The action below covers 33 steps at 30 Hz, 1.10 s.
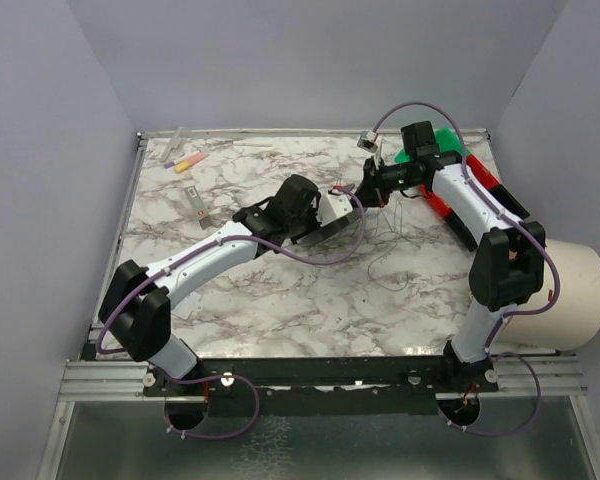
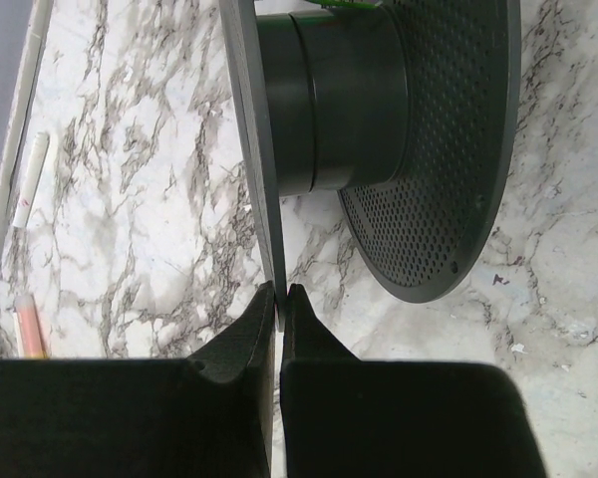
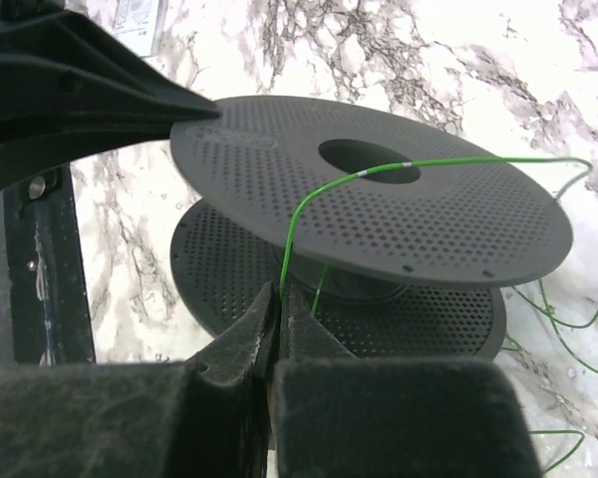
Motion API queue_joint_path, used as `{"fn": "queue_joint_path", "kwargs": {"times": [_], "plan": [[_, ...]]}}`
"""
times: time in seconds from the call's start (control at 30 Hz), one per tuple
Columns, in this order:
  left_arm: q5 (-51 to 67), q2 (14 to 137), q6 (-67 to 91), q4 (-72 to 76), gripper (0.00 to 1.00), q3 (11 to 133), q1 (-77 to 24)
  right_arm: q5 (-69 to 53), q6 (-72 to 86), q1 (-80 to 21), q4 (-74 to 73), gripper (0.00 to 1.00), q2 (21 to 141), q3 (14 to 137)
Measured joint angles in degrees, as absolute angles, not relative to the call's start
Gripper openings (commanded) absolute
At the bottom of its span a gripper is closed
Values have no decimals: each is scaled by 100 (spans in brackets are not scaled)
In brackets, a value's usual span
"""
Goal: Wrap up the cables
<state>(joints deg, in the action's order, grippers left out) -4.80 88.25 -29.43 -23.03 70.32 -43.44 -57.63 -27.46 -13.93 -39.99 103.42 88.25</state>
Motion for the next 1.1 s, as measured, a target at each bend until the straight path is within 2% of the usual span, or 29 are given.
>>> {"fn": "queue_joint_path", "kwargs": {"times": [0.43,1.1], "plan": [[-816,8829,-3052,-2351,0,7026,-4661,-5561,-2296,-1385,-3684,0,10328,8969],[-805,8829,-3146,-2281,0,6899,-4718,-5640,-1920,-1253,-2515,0,9708,8379]]}}
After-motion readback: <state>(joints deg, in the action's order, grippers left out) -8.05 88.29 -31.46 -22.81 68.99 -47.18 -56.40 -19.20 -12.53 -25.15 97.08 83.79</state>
